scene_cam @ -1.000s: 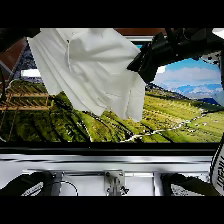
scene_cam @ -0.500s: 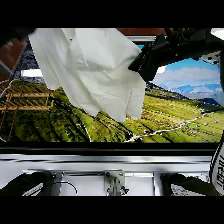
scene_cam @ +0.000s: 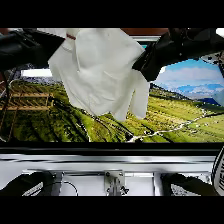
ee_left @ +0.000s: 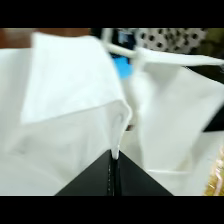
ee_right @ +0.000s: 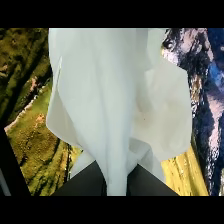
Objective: Fold the shirts.
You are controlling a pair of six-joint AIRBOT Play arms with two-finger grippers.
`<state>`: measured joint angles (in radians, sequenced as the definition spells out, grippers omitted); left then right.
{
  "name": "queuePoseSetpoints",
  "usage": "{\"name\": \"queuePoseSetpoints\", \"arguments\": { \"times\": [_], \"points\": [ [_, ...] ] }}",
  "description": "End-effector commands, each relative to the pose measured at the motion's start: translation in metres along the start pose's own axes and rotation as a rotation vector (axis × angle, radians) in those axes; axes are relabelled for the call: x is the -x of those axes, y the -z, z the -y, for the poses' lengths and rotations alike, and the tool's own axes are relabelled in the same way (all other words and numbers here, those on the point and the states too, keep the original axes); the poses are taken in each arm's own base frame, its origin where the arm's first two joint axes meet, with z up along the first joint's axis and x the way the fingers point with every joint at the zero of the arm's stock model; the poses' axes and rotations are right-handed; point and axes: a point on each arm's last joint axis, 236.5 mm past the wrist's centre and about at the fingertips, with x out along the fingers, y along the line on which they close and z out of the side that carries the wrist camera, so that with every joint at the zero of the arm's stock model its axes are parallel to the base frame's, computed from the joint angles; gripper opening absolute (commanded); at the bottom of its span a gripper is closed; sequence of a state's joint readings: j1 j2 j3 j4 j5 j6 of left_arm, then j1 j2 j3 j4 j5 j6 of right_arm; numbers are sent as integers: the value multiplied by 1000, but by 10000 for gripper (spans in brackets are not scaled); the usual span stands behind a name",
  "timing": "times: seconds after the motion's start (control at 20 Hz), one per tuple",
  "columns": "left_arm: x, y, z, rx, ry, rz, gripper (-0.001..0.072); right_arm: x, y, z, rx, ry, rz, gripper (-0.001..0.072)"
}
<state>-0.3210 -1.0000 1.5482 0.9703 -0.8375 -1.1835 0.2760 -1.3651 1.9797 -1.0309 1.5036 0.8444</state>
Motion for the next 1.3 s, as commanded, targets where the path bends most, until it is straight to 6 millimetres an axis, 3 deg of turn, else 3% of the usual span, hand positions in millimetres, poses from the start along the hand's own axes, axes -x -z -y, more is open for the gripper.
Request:
{"name": "queuePoseSetpoints", "arguments": {
  "times": [0.0, 0.1, 0.15, 0.35, 0.5, 0.65, 0.8, 1.05, 1.25],
  "points": [
    [4, -8, -26, -2, -80, 34, 142, 14, -10, -4, 17, 23, 36, 78],
    [-2, 10, -8, 3, -22, -38, 378, 22, -22, -1, 3, 58, 88, 78],
    [-4, 20, 0, 1, 4, -75, 457, 26, -29, 2, -11, 79, 115, 78],
    [1, 21, 4, -7, 12, -89, 466, 48, -45, 13, -111, 170, 194, 79],
    [9, 13, 3, -14, 2, -63, 465, 81, -36, 41, -211, 360, 189, 79],
    [10, 12, 4, -15, 1, -62, 465, 132, -15, 65, -315, 587, 167, 78],
    [9, 13, 3, -16, -1, -66, 464, 190, 14, 75, -443, 799, 149, 79],
    [7, 15, 2, -14, -1, -69, 464, 268, 79, 56, -637, 1031, 39, 80],
    [2, 20, -1, -8, -1, -83, 463, 311, 120, 33, -736, 1149, -52, 80]
  ]
}}
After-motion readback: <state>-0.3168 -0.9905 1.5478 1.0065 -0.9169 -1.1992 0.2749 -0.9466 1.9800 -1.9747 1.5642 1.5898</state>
